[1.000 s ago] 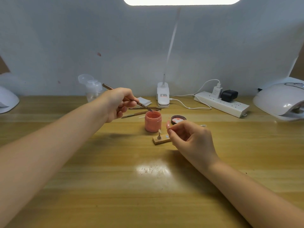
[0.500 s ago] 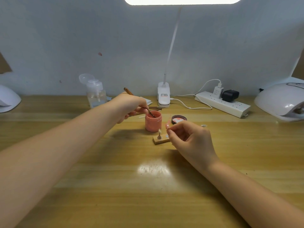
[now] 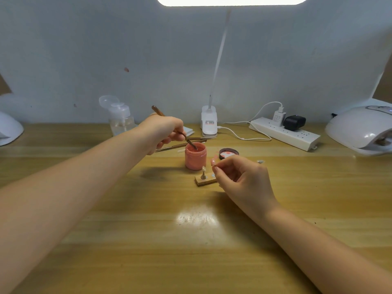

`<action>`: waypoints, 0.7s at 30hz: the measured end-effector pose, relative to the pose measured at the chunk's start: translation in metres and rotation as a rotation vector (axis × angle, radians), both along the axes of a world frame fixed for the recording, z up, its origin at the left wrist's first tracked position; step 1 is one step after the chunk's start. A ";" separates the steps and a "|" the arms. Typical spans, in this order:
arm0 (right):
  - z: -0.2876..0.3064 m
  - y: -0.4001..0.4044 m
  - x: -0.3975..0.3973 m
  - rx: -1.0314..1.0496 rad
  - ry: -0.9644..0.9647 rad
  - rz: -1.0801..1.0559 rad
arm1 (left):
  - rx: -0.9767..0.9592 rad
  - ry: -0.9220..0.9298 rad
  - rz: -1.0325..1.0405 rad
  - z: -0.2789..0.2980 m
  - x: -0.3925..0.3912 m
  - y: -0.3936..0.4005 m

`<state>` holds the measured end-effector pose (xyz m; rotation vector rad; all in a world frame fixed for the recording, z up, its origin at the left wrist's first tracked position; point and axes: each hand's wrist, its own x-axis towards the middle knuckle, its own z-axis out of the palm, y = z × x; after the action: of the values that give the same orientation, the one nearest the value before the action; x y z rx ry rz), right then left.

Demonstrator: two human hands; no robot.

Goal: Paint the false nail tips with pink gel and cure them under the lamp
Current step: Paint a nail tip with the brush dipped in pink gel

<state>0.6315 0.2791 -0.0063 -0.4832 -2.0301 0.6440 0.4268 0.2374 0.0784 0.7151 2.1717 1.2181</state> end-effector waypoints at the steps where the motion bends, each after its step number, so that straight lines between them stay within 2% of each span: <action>1: 0.000 0.000 0.000 0.000 0.000 -0.002 | -0.010 0.025 -0.006 0.000 0.001 0.001; 5: 0.000 0.000 0.000 0.001 -0.001 -0.006 | -0.078 0.126 -0.048 -0.001 0.010 0.003; 8: 0.000 0.000 -0.001 0.002 0.005 -0.008 | -0.042 0.129 -0.046 0.003 0.012 0.003; 13: -0.001 0.000 -0.001 -0.010 0.007 -0.004 | 0.045 0.034 -0.005 0.010 0.006 -0.003; 21: 0.001 0.000 0.000 -0.001 -0.007 0.000 | 0.229 -0.215 -0.036 0.007 0.002 -0.030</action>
<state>0.6319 0.2787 -0.0057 -0.4870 -2.0360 0.6439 0.4285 0.2078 0.0857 0.6779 1.8571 1.4692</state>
